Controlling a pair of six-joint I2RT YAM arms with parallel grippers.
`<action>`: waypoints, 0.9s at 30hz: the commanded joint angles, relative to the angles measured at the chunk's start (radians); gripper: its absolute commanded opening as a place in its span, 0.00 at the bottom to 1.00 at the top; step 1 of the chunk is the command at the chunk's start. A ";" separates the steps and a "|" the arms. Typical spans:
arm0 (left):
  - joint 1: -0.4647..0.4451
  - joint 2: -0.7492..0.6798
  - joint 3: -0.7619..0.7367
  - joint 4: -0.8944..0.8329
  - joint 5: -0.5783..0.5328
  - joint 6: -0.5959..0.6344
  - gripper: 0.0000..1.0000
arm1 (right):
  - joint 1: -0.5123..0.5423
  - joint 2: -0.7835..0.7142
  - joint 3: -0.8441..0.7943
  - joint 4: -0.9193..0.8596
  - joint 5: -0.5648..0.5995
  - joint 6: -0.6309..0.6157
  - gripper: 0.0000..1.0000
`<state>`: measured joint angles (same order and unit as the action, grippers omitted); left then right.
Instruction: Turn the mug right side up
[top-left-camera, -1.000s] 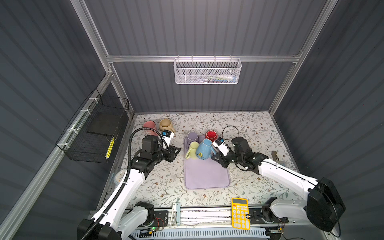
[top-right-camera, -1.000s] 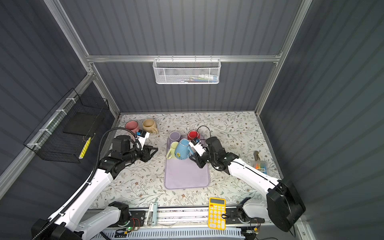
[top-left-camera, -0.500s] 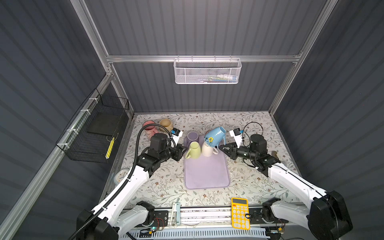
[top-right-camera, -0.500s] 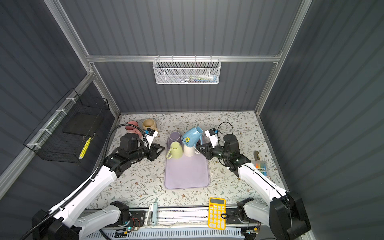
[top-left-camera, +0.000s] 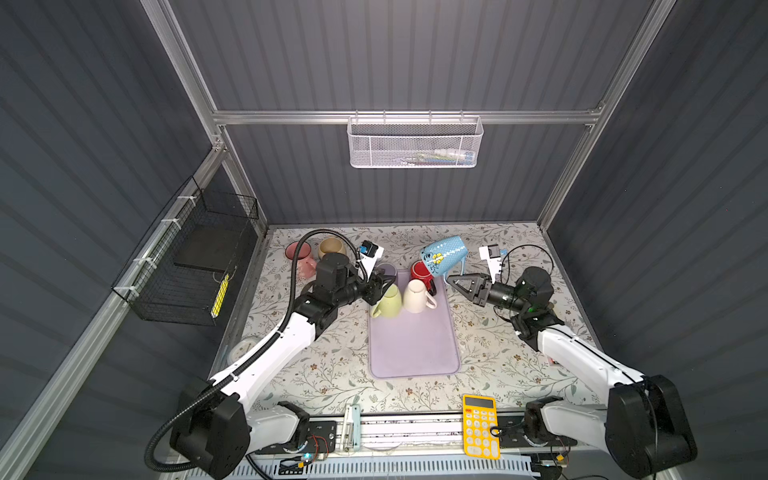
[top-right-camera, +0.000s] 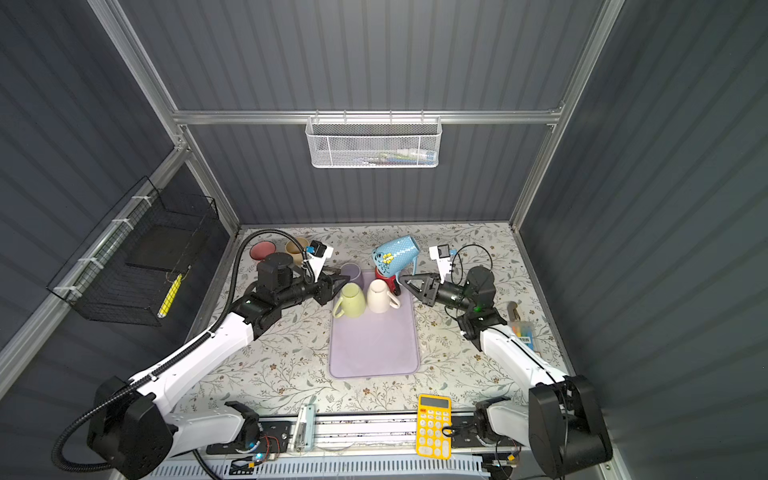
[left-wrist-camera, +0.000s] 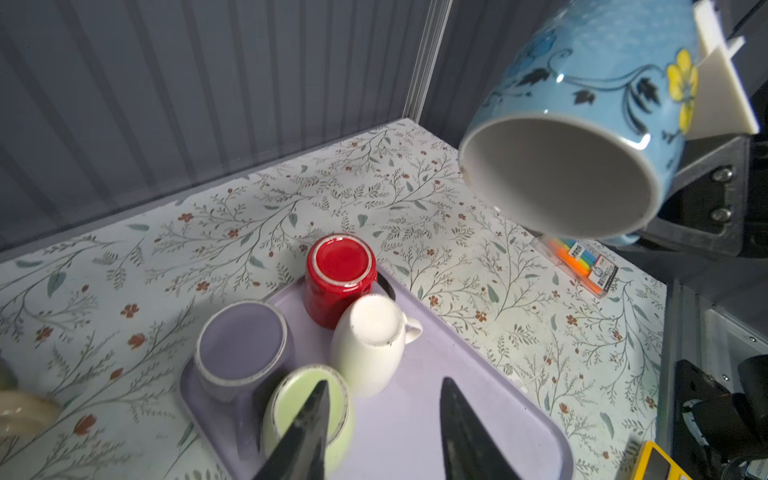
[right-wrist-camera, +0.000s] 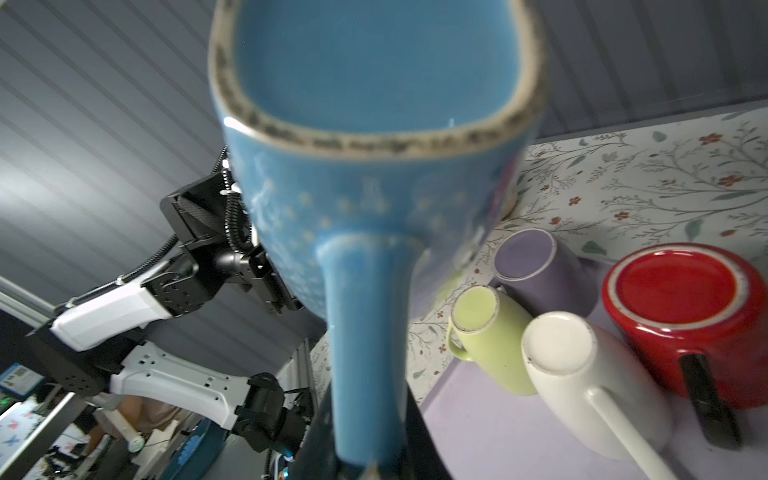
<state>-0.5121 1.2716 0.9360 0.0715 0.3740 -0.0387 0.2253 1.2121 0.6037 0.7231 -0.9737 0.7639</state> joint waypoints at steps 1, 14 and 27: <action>-0.009 0.041 0.051 0.173 0.060 -0.013 0.45 | -0.013 0.000 0.012 0.214 -0.066 0.111 0.04; -0.050 0.223 0.137 0.484 0.167 -0.089 0.45 | -0.020 -0.002 0.035 0.223 -0.091 0.162 0.05; -0.082 0.303 0.199 0.560 0.215 -0.122 0.44 | -0.020 0.044 0.034 0.366 -0.108 0.275 0.04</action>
<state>-0.5850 1.5589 1.0969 0.5884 0.5575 -0.1452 0.2092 1.2587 0.6033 0.9424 -1.0622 0.9966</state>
